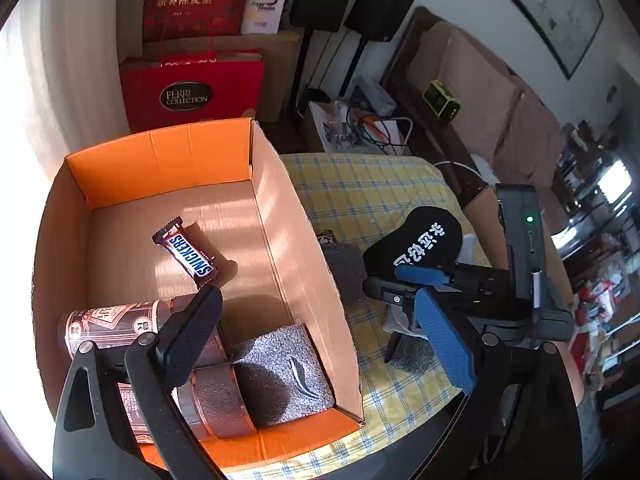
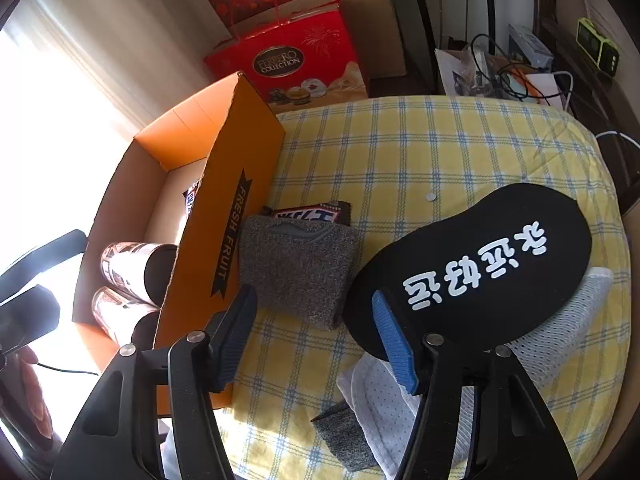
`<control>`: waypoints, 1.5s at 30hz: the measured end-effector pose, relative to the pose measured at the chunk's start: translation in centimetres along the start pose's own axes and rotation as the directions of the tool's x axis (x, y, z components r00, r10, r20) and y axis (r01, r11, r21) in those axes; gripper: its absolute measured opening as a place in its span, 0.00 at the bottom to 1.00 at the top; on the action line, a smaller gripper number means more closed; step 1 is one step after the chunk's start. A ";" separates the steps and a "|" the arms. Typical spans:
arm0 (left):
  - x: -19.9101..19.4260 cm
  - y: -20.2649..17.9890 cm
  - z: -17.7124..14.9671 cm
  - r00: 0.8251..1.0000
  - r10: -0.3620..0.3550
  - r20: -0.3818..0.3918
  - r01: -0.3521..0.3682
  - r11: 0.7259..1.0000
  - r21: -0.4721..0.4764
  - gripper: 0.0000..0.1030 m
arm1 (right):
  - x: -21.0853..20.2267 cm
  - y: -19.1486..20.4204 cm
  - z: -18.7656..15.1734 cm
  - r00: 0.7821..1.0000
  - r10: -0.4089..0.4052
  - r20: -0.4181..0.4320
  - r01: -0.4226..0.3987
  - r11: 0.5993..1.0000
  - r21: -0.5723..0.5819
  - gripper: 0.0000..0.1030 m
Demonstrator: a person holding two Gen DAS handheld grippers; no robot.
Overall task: Organize objects
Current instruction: 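Grasp the brown chocolate bar with the left gripper while the right gripper grasps the dark grey sock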
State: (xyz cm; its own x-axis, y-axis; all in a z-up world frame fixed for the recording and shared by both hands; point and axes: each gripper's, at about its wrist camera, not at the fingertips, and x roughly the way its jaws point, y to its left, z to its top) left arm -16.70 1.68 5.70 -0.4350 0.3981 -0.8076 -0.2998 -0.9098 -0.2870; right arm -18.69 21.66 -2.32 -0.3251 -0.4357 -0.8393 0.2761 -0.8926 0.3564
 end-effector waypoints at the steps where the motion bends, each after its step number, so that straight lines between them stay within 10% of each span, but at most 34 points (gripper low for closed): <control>1: 0.1 0.1 0.0 1.000 0.002 -0.004 -0.002 1.000 -0.001 0.94 | 0.5 -0.2 0.0 1.000 0.017 -0.007 -0.017 1.000 0.011 0.50; 17: 1.7 0.8 -0.1 0.999 -0.001 -0.037 0.001 1.000 -0.007 0.94 | 2.1 -1.0 -0.3 0.995 0.095 -0.012 -0.095 0.995 0.013 0.24; 26: 2.3 0.7 -0.3 0.999 -0.006 -0.048 0.005 1.000 -0.007 0.94 | 4.2 -0.2 -0.7 0.993 0.078 -0.087 -0.081 0.996 -0.034 0.28; 32: 1.9 0.0 -0.2 0.999 0.023 -0.048 -0.022 0.999 0.031 0.94 | 3.5 0.0 -0.6 0.998 0.052 -0.043 -0.054 0.997 -0.050 0.08; 45: 0.7 -2.7 2.1 0.998 0.057 -0.019 -0.055 0.994 0.099 0.94 | -5.2 1.0 0.8 0.987 0.082 0.139 -0.075 0.996 -0.058 0.04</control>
State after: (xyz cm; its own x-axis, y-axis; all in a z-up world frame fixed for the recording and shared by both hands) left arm -17.97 4.67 6.95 -0.4349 0.3434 -0.8325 -0.3580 -0.9142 -0.1900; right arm -17.44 22.98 2.76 -0.4236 -0.5194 -0.7422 0.3513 -0.8494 0.3939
